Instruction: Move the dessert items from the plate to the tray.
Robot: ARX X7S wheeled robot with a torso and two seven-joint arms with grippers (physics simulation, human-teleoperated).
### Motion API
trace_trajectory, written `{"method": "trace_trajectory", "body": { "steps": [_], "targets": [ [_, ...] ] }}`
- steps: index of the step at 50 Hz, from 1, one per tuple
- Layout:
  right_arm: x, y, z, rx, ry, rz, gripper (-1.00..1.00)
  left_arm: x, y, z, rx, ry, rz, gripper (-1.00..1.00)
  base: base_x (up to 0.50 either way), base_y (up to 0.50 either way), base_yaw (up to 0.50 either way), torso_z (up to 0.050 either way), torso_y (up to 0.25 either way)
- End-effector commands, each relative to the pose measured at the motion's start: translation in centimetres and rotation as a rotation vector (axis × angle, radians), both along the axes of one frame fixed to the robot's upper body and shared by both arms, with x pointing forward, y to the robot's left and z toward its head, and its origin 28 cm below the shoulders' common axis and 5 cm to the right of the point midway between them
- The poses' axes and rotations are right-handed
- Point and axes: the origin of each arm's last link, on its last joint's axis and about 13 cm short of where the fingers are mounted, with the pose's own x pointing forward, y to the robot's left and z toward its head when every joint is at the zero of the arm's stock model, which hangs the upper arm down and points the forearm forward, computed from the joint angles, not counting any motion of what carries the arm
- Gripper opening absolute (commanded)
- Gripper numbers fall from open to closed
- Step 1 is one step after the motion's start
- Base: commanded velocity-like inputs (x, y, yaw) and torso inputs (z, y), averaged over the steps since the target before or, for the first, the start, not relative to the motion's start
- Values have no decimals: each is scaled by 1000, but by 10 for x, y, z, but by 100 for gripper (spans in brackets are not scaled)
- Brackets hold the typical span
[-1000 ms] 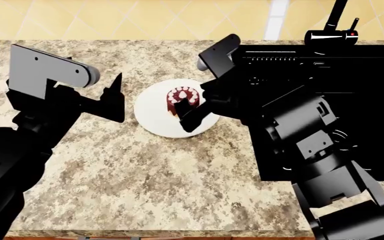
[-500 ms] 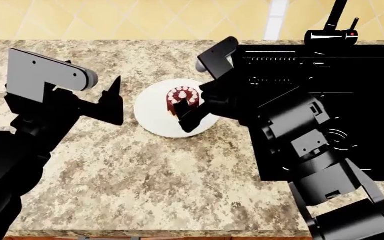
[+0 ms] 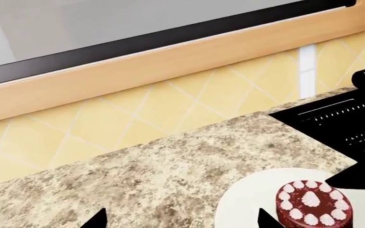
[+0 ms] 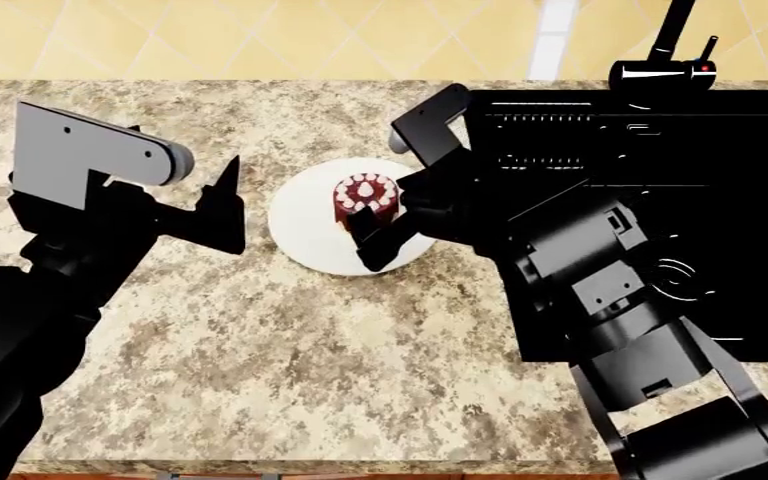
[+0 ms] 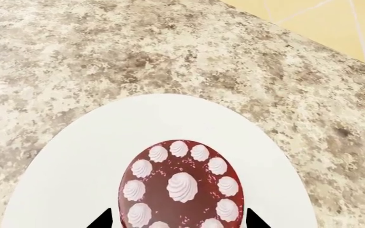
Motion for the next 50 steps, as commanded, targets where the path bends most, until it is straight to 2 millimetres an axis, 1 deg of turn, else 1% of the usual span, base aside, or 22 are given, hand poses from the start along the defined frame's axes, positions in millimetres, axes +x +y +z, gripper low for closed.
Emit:
{"method": "trace_trajectory", "body": {
  "steps": [1, 34, 50],
  "targets": [
    [2, 2, -3, -1, 5, 4, 100, -1, 1, -1, -2, -1, 1, 100, 0, 0, 0, 0, 0],
    [4, 3, -12, -12, 18, 5, 100, -1, 0, -5, 3, 6, -4, 100, 0, 0, 0, 0, 0],
    [9, 3, -15, -12, 19, -2, 100, -2, 1, -6, 4, 12, -6, 100, 0, 0, 0, 0, 0]
  ]
}}
